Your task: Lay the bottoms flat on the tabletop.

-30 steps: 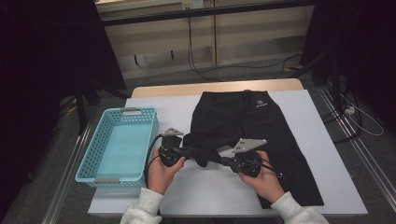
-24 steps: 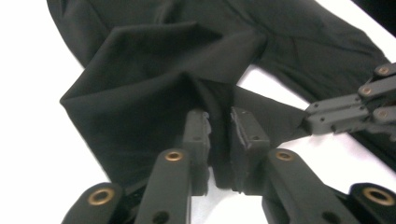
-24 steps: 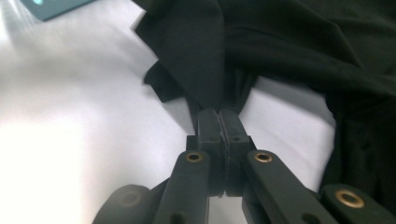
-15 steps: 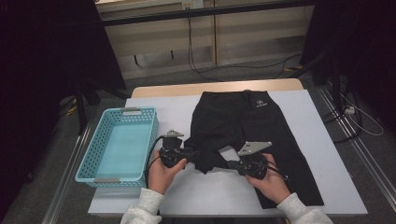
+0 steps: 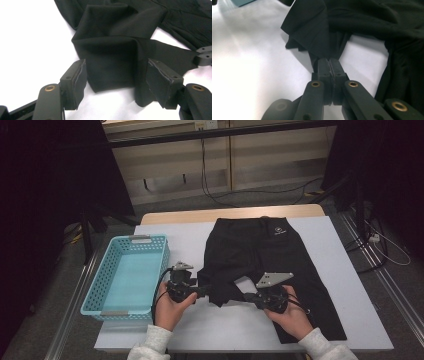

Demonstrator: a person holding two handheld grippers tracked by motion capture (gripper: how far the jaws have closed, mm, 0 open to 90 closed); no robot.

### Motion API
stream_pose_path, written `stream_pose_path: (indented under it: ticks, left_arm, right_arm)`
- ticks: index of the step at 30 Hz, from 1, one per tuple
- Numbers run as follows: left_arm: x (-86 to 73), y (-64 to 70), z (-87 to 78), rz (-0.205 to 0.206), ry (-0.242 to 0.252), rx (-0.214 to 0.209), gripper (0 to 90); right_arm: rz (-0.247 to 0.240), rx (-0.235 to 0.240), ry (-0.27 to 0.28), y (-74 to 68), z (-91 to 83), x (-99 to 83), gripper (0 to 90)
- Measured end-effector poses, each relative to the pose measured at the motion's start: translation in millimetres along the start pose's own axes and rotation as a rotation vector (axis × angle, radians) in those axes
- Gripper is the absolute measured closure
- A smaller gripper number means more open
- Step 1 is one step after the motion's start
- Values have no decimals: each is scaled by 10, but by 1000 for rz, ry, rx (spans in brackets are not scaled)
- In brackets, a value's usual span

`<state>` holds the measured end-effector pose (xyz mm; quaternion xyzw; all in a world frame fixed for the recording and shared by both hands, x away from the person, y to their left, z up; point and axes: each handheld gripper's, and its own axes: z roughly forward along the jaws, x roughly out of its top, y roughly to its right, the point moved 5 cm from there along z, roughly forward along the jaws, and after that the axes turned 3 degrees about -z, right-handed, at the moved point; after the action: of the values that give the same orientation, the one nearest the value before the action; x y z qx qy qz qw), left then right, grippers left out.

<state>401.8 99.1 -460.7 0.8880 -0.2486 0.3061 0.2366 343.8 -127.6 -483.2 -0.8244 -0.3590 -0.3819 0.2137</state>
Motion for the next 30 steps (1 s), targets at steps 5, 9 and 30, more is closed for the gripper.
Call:
stream_pose_path:
  ticks: [5,9,30]
  left_arm:
    - [56,-36,-57,-14,37,39,319]
    - [57,-70,-63,-18,42,52,317]
    - [15,-97,-56,-14,31,76,226]
  right_arm:
    - [-19,14,-14,-66,-59,-60,895]
    - [-18,38,-23,-98,-96,-117,894]
    - [-6,21,44,62,138,189,535]
